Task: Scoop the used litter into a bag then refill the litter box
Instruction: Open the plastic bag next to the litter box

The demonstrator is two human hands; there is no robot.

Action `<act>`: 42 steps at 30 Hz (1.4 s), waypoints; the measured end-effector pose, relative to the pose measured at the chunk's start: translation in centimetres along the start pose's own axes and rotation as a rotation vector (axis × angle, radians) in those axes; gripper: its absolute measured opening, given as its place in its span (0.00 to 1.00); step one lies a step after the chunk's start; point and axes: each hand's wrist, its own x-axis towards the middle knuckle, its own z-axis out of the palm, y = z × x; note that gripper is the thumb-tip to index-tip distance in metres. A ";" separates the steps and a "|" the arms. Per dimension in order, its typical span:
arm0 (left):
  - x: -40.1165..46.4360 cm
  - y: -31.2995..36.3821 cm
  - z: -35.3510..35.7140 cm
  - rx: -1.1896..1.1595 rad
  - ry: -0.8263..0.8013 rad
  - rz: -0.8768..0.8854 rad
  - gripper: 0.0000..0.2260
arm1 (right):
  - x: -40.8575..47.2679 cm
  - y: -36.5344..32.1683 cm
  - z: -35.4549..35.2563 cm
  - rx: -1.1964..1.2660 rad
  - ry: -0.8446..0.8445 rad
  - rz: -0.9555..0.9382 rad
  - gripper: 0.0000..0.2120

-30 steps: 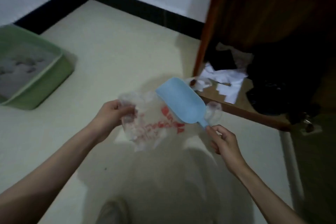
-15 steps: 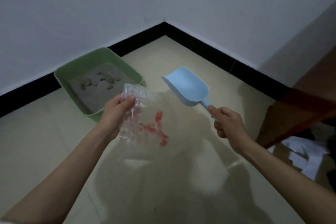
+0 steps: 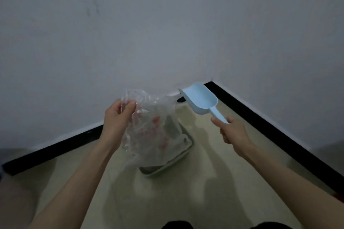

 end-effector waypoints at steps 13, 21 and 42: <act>9.9 -6.6 1.8 0.041 0.307 -0.097 0.05 | 19.2 8.3 9.2 -0.211 -0.044 0.031 0.13; 13.4 -10.5 4.1 0.150 0.336 -0.123 0.06 | 25.1 17.0 9.6 -0.451 -0.097 0.091 0.16; 13.2 -19.7 -1.0 -0.367 0.239 -0.152 0.05 | 27.4 19.4 13.3 -0.562 -0.065 0.056 0.16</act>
